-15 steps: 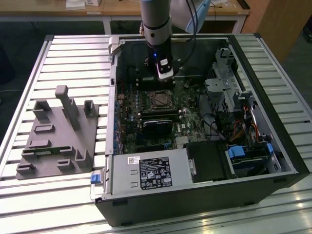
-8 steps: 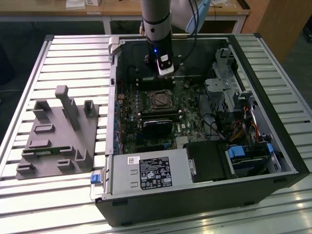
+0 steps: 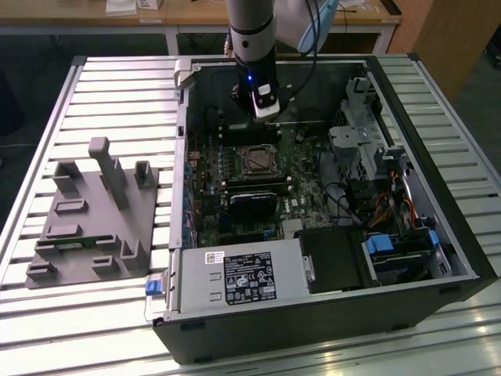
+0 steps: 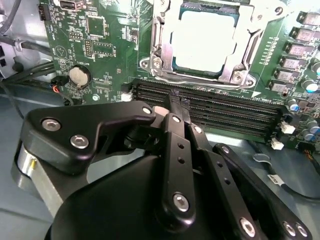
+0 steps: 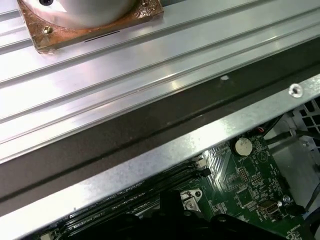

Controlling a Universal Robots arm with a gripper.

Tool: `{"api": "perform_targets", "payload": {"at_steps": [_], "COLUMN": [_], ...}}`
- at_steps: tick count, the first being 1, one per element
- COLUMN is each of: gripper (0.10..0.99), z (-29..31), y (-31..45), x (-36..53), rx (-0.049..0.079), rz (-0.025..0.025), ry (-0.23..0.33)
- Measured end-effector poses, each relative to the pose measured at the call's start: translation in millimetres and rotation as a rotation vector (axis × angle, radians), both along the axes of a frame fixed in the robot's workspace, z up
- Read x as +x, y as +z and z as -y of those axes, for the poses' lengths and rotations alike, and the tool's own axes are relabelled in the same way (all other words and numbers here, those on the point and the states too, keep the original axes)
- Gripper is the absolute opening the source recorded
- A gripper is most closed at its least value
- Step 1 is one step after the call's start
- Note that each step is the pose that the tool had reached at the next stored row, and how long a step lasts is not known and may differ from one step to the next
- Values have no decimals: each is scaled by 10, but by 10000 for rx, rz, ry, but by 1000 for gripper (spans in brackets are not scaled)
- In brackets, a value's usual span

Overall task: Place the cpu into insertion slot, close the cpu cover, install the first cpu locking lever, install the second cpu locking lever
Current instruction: 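Install the first cpu locking lever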

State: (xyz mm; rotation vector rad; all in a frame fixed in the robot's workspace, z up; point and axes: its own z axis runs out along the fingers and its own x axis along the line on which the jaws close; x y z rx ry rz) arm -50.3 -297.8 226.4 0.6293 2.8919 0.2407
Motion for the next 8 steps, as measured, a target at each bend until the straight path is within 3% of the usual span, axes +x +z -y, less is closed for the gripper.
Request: {"api": "perform_targets", "payload": {"at_steps": [3,6,8], "gripper": [106,106,106], "z": [0,0,0], "y": [-2,-9,-12], "x": [1,2,6], "rx": [-20,-215,-371], "rz": [-16,-158,-222], "ry": [0,-1,0]}}
